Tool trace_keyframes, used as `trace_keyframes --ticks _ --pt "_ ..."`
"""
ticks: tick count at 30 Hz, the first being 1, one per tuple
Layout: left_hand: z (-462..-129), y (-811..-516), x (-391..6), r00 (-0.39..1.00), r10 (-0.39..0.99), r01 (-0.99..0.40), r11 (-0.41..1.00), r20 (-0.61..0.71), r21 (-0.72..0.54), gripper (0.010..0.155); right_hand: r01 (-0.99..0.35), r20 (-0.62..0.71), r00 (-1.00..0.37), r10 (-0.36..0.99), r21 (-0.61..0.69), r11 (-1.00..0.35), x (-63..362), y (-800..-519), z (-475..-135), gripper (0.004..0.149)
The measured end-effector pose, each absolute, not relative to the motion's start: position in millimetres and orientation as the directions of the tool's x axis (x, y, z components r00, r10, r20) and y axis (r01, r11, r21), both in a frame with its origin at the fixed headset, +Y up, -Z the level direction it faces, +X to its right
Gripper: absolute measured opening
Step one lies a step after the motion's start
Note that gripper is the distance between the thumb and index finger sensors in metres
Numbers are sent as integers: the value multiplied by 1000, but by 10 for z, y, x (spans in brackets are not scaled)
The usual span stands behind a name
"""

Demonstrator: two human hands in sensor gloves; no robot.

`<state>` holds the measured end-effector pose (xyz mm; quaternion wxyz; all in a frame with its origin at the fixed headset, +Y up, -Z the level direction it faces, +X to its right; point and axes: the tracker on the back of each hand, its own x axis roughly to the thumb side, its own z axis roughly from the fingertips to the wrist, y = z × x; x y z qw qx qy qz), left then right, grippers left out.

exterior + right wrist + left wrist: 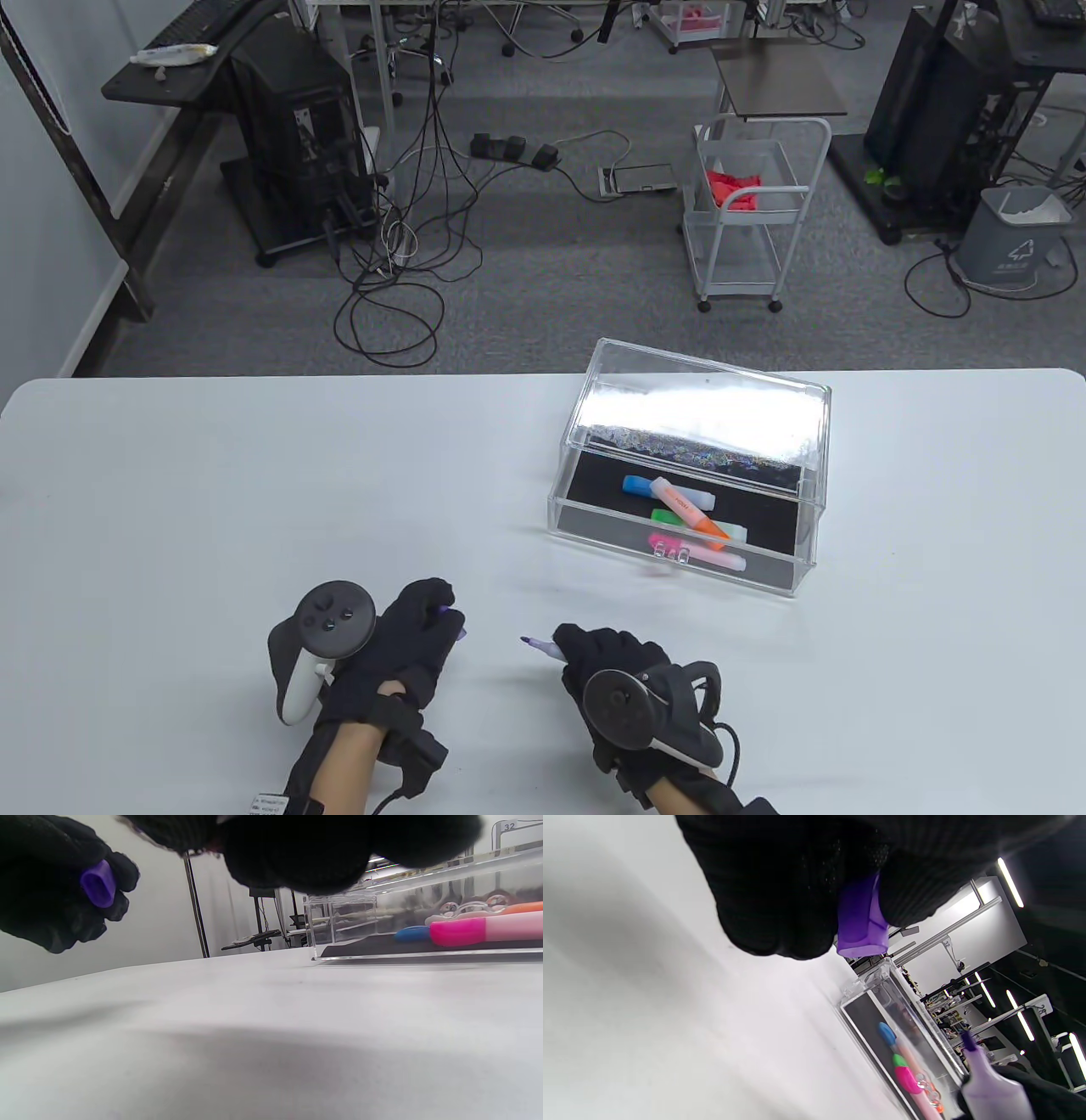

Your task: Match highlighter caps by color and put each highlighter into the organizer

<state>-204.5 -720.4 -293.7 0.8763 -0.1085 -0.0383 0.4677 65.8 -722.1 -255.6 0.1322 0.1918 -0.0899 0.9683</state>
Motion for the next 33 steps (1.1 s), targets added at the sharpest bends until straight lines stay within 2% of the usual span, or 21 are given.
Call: trace_keyframes --ticks 12,22,28,31,33 --pt "-2762 -7364 -1903 380 922 -908 359 -68 -215 54 -254 438 -881 177 -124 -959 492 -7253 -2521 52" --pt "-2701 -7382 -1679 387 921 -893 364 -37 -263 53 -260 432 -884 181 -132 -956 476 -7260 -2522 53" --pt "-2653 -7323 -1569 460 887 -851 454 41 -265 51 -298 382 -893 238 -107 -948 556 -7269 -2567 54" --pt "-2614 -7255 -1489 606 781 -747 624 149 -229 51 -300 367 -896 252 -81 -951 562 -7285 -2584 51" --pt "-2593 -7220 -1447 664 724 -692 690 187 -213 51 -314 363 -891 273 -57 -948 561 -7287 -2589 50"
